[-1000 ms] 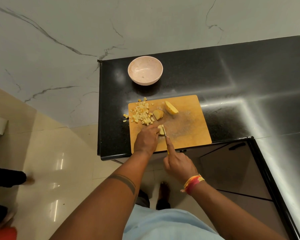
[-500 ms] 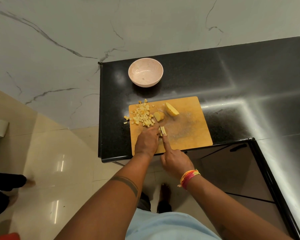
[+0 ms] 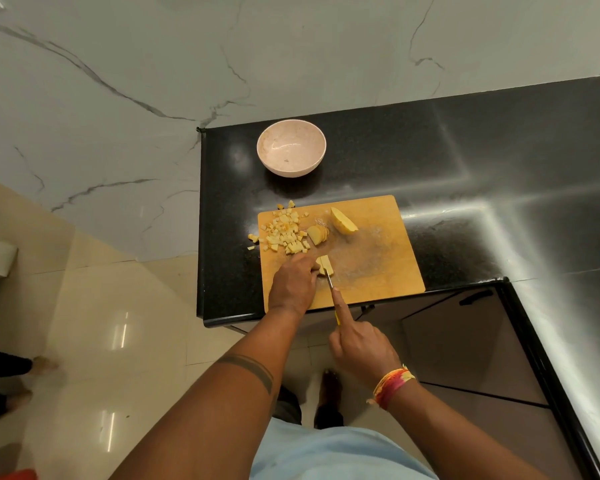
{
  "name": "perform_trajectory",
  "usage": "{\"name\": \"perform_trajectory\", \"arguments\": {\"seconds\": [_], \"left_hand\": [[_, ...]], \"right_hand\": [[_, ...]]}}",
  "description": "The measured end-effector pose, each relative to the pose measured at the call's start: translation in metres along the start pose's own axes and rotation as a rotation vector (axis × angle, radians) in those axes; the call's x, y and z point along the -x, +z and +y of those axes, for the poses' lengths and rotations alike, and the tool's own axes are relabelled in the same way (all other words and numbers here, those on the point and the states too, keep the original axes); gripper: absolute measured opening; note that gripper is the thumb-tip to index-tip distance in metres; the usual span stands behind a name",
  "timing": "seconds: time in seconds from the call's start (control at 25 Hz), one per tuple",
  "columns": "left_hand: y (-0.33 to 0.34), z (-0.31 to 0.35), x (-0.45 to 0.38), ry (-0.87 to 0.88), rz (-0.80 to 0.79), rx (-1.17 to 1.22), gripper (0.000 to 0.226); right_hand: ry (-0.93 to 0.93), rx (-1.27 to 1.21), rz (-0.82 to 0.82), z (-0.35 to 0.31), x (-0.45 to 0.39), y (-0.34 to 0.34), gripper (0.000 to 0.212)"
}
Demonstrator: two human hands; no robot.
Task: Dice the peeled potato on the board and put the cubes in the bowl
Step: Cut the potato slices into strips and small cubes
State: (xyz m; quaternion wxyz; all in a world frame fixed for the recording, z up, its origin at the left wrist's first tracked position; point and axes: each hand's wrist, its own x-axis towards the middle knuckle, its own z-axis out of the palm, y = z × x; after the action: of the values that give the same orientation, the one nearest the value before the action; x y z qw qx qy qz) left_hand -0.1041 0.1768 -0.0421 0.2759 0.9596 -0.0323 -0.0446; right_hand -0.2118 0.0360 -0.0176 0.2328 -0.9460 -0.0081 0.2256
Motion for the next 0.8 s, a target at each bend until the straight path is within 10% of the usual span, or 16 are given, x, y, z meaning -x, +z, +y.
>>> {"name": "perform_trajectory", "arguments": {"seconds": [0.8], "left_hand": [[0.0, 0.001, -0.001, -0.023, -0.015, 0.034, 0.007]], "right_hand": [[-0.039, 0.003, -0.075, 0.001, -0.007, -0.001, 0.081]]}}
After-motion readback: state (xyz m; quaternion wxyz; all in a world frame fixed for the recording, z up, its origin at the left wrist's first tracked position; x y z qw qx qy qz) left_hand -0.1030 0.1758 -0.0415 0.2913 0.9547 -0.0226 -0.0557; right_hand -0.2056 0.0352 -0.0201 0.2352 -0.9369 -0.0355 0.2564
